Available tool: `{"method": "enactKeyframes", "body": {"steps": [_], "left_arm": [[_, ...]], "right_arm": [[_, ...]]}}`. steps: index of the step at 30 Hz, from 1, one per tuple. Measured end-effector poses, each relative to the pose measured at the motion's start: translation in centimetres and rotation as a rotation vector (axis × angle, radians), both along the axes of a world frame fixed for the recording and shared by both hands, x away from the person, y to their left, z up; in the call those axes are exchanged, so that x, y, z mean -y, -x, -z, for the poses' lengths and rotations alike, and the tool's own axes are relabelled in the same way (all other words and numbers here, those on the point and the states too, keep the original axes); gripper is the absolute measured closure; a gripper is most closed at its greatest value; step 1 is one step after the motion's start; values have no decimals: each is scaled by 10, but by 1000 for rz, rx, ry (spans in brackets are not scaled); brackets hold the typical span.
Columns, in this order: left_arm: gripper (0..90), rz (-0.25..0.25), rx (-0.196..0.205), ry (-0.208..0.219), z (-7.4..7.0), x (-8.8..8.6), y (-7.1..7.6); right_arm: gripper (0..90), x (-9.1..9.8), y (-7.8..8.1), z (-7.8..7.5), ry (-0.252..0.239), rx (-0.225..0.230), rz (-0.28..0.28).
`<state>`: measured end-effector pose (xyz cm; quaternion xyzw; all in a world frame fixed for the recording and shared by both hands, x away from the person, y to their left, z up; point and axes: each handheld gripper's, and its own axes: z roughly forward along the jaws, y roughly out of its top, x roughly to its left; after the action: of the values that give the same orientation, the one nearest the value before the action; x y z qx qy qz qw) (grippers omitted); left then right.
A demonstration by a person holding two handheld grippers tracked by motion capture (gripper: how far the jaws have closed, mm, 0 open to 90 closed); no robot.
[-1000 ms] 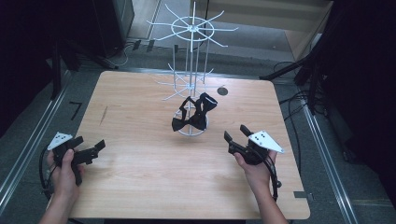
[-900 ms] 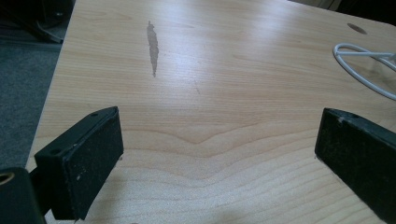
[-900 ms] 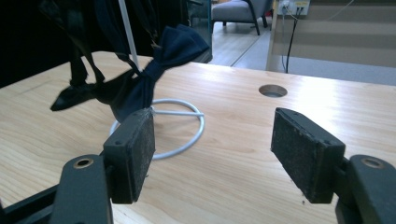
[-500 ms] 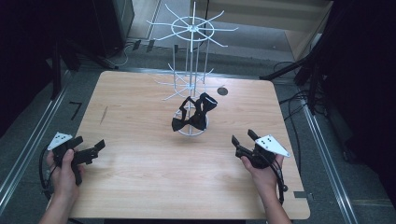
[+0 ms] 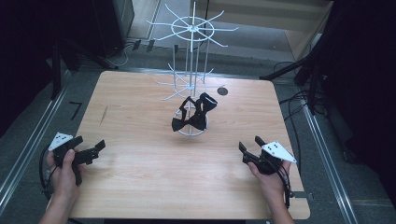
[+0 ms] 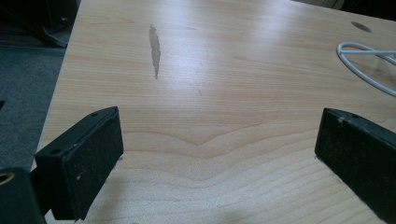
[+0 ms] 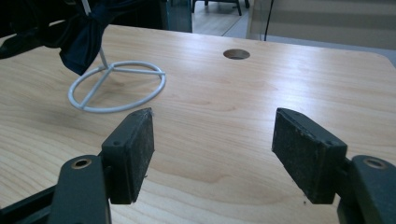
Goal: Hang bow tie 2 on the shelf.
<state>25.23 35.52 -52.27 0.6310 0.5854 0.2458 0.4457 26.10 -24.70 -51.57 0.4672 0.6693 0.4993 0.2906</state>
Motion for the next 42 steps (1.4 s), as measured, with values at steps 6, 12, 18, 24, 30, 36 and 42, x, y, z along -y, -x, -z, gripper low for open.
{"method": "enactKeyframes", "body": {"steps": [6,12,18,24,30,36,42], "left_arm": [[15,2,2,-5,0,0,0],[15,4,3,-8,0,0,0],[15,4,2,-10,0,1,0],[15,3,2,-11,0,1,0],[15,3,2,-11,0,1,0],[15,4,1,-10,0,1,0],[15,6,2,-10,0,1,0]], "right_arm": [[308,8,5,4,3,-9,32],[310,16,11,10,13,-26,57],[311,29,16,12,8,-37,86],[312,41,20,14,2,-41,123],[312,47,24,16,5,-59,141],[312,54,29,17,-3,-71,160],[311,60,32,19,-4,-85,177]]}}
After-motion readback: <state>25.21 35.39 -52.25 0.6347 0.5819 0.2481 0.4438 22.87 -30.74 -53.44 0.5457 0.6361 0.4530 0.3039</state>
